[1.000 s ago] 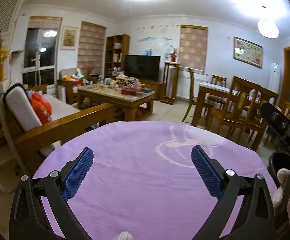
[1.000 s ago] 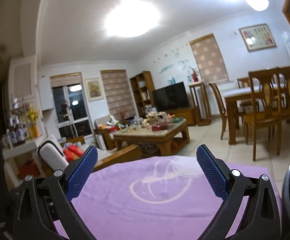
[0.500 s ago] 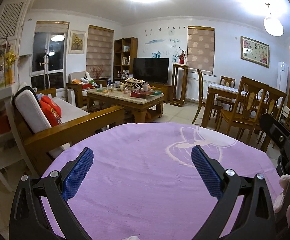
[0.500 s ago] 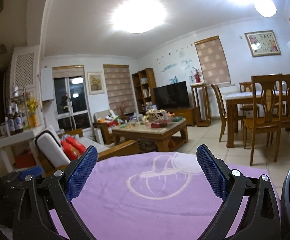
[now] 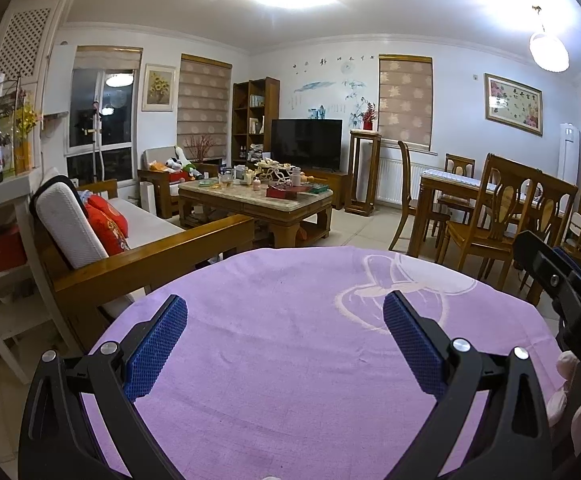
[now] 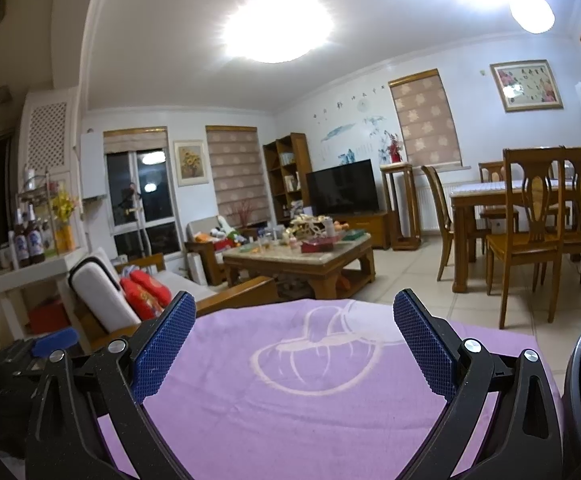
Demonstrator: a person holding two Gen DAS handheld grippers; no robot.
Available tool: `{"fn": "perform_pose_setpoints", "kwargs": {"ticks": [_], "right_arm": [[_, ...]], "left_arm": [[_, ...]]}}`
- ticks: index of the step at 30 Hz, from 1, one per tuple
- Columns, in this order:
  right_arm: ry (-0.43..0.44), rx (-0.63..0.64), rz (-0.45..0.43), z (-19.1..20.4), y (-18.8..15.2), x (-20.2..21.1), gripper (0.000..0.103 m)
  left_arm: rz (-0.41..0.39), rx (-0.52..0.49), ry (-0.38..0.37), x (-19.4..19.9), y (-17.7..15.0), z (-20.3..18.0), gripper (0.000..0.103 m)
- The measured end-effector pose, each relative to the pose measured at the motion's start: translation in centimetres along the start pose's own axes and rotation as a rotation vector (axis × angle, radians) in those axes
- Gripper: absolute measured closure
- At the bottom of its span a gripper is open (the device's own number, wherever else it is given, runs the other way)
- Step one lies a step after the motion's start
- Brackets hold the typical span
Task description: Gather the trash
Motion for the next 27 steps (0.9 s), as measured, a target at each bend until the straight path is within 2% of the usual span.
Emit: {"fn": "perform_pose_setpoints", "kwargs": {"ticks": [27], "right_arm": [[-0.002, 0.001, 0.008, 0.0, -0.16, -0.17, 0.005]], "left_arm": [[0.013, 0.0, 0.002, 0.0, -0.37, 0.69, 0.005]]}}
Point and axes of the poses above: each gripper's, at about its wrist camera, not at the fingertips, and x roughly against the way its jaws point, z to its left, y to its top, the point moved 4 cm from there along -x, roughly the way its jaws point, and after that the axes turned 9 degrees about -y, right-handed, at the moved point
